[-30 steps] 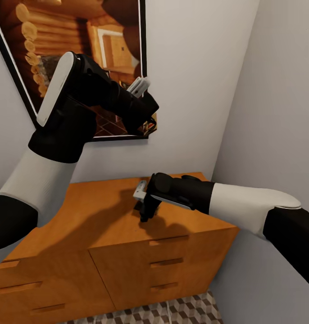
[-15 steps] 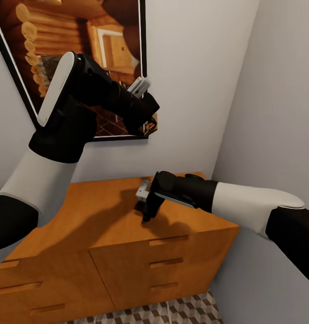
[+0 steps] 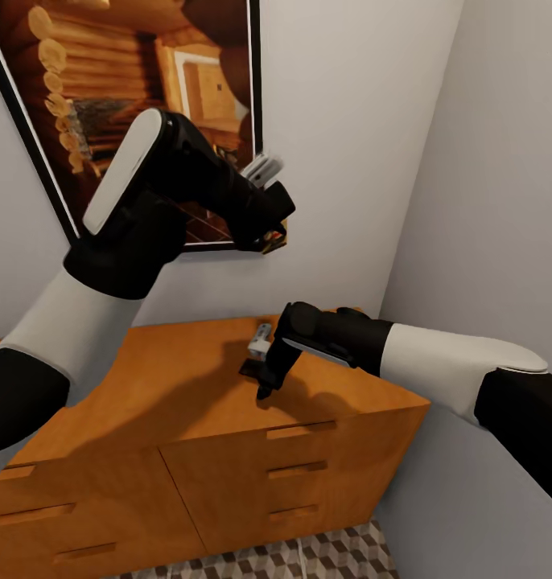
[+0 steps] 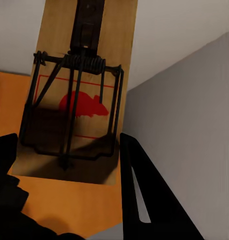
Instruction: Take the four mousetraps from the cabinet in the bathroom and place them on the bathroom floor. Make sure all four end up on the same floor surface, and ensure that at least two of them are either under or directly next to the same bathroom sink.
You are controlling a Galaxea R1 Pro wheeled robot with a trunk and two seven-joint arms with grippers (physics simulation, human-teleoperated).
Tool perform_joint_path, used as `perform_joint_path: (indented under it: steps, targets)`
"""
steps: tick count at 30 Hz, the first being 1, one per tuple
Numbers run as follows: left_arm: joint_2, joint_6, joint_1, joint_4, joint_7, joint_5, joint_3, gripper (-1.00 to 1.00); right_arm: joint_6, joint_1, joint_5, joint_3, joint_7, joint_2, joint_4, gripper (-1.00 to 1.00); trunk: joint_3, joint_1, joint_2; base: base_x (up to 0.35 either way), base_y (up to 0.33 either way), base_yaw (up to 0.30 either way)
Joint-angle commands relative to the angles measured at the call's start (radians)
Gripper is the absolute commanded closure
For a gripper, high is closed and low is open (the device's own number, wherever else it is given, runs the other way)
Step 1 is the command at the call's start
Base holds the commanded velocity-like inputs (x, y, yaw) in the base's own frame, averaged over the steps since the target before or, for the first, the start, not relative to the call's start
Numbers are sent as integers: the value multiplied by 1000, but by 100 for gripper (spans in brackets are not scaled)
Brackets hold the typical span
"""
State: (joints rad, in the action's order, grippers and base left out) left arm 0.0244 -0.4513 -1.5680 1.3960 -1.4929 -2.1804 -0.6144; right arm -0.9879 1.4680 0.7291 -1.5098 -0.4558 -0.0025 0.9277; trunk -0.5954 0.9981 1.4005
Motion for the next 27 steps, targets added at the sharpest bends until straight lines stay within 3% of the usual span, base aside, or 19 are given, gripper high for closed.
perform_joint_path:
  steps: [1, 16, 17, 22, 27]
  targets:
    - [0, -12, -1, 0, -6, -3, -2, 100, 0, 1, -14, -30, -9, -1, 0, -100, -1, 0, 1, 0, 0, 0]
    - [-5, -10, -1, 2, -3, -2, -5, 100, 0, 1, -14, -29, -9, 5, 3, -100, -1, 0, 1, 66, 0, 0]
    - [-2, -7, 5, -4, -2, -3, -11, 100, -2, 7, 21, -3, -5, 7, 10, -100, -1, 0, 0, 0, 0, 0]
    - [-1, -3, 27, -7, 2, -2, -28, 100, -6, 23, 23, 23, -16, 1, 19, -100, -1, 0, 0, 0, 0, 0]
    - [-2, -3, 53, -14, 3, 0, -25, 100, -3, 20, 32, -5, -23, 5, 10, -100, -1, 0, 0, 0, 0, 0]
